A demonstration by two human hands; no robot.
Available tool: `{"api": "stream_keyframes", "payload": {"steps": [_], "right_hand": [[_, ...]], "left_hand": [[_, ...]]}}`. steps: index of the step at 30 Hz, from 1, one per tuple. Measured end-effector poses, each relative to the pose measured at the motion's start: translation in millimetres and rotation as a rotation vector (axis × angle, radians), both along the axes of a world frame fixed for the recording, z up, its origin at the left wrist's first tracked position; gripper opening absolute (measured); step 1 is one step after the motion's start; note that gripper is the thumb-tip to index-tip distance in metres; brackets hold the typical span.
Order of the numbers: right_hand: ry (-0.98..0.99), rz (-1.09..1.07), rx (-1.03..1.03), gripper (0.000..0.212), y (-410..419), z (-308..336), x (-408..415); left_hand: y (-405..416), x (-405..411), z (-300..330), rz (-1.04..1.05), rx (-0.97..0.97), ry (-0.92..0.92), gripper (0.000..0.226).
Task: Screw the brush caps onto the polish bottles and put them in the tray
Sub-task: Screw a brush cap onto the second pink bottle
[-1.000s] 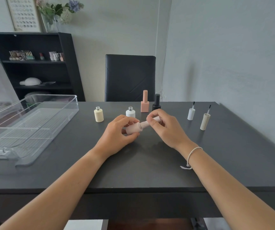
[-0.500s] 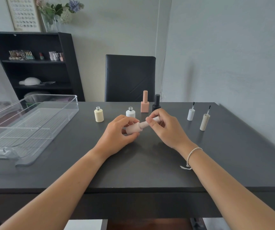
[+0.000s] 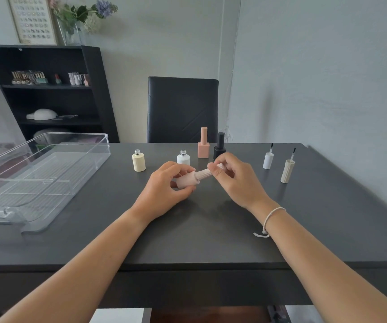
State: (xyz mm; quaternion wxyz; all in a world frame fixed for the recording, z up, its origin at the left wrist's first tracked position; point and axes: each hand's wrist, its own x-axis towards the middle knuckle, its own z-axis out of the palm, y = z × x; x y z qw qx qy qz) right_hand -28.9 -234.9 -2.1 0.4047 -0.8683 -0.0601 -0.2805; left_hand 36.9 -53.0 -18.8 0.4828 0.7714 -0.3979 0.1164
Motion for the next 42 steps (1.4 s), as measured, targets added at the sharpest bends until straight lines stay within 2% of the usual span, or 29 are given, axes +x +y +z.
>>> {"api": "stream_keyframes", "payload": {"steps": [2,4,5,9,11,12,15,17,23,25,29,32,42], "right_hand": [[-0.022,0.036,-0.047,0.008,-1.2,-0.4,-0.4],[-0.033,0.04,-0.069,0.006,-1.5,-1.2,-0.1],[-0.028,0.027,-0.066,0.007,-1.6,-1.4,0.4],[0.022,-0.067,-0.055,0.049,-0.6,-0.6,1.2],[0.011,-0.08,-0.039,0.055,0.1,0.4,-0.7],[-0.007,-0.067,-0.031,0.049,0.0,0.8,-1.5],[-0.035,-0.001,-0.056,0.011,-0.3,0.7,-2.9],[-0.025,0.014,-0.078,0.006,-0.5,0.0,-2.2],[0.007,-0.082,-0.05,0.044,0.8,0.6,-0.7],[-0.016,-0.063,-0.017,0.039,0.7,1.5,-2.4],[-0.012,0.041,-0.081,0.005,1.7,1.3,-3.2],[-0.009,0.042,-0.098,0.002,1.6,0.7,-1.6],[-0.02,0.021,-0.077,0.008,1.2,1.8,-0.9]], "left_hand": [[0.0,0.3,-0.6,0.0,0.004,0.0,0.042],[0.3,0.8,-1.2,0.002,0.006,-0.004,0.04],[0.4,0.9,-1.5,0.002,0.009,-0.007,0.039],[0.4,0.7,-1.2,-0.009,0.014,-0.011,0.043],[0.5,0.3,-0.7,-0.008,0.019,-0.02,0.045],[0.7,0.3,-0.5,-0.005,0.02,-0.022,0.044],[0.7,0.1,-0.4,-0.002,0.015,-0.011,0.043],[0.8,0.1,-0.5,-0.002,0.015,-0.01,0.043],[0.5,0.6,-0.4,-0.012,0.016,-0.015,0.043],[0.6,0.2,-0.3,-0.014,0.009,-0.011,0.043],[0.9,0.9,-0.6,-0.005,0.011,-0.013,0.042],[0.9,1.5,-1.1,0.0,0.026,-0.018,0.042],[0.5,0.9,0.1,-0.003,0.067,-0.003,0.044]]}}
